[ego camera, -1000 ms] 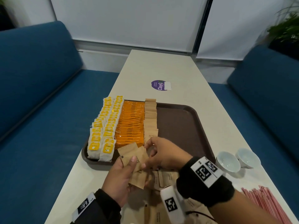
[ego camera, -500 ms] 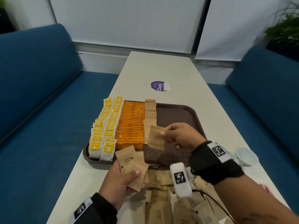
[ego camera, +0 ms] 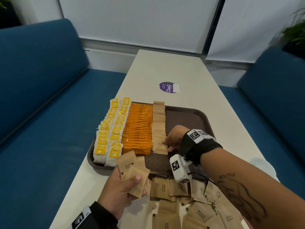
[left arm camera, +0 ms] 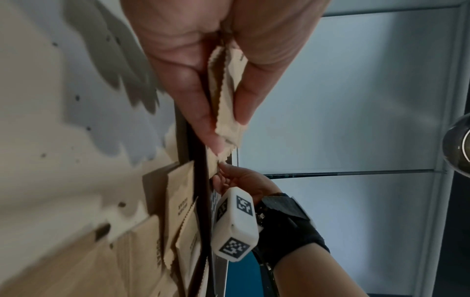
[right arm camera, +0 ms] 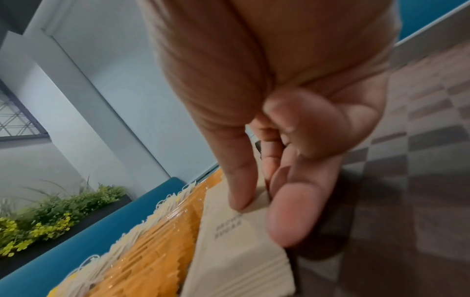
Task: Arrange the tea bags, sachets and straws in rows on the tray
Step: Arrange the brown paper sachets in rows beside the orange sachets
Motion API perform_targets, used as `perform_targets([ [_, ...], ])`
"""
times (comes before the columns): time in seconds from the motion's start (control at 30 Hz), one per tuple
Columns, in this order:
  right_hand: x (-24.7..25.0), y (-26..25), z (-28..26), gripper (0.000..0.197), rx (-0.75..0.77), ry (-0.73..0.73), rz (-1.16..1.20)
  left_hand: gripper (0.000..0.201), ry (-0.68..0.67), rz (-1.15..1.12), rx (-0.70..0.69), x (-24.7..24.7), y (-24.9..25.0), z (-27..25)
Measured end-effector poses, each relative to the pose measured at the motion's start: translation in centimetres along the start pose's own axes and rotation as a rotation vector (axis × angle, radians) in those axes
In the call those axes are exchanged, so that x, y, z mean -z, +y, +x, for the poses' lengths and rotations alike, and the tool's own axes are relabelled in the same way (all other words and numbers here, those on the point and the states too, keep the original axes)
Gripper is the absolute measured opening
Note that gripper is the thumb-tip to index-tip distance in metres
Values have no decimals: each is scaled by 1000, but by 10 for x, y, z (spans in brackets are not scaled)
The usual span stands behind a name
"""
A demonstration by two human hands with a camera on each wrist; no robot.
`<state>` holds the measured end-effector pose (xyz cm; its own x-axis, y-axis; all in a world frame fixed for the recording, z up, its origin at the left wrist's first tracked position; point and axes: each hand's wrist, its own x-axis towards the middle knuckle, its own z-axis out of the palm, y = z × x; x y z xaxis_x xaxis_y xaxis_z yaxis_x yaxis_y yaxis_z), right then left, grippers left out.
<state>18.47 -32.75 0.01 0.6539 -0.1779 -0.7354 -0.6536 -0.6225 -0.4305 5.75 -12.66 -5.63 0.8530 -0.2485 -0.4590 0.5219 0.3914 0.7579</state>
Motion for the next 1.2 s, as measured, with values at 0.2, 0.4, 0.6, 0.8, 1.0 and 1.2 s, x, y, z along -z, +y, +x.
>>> perform_targets([
  [0.2,-1,-4,0,7,27,-24,18,42,0,-4,-6,-2,-4,3],
  [0.4,-1,-1,12,16,102,54,24,43,-35,22,-21,-3,-5,3],
  [0.6,2,6,4,14,222,165,99,45,-44,29,-10,-6,-4,-2],
  [0.8,-1,9,-37,14,361,216,115,40,-34,19,-27,-6,-2,-8],
  [1.0,-36,37,-93,21,480,-91,38,38,-52,42,-87,-15,-2,-12],
  [1.2,-63,61,-98,14,478,-69,127,27,-59,15,-94,-24,-1,-19],
])
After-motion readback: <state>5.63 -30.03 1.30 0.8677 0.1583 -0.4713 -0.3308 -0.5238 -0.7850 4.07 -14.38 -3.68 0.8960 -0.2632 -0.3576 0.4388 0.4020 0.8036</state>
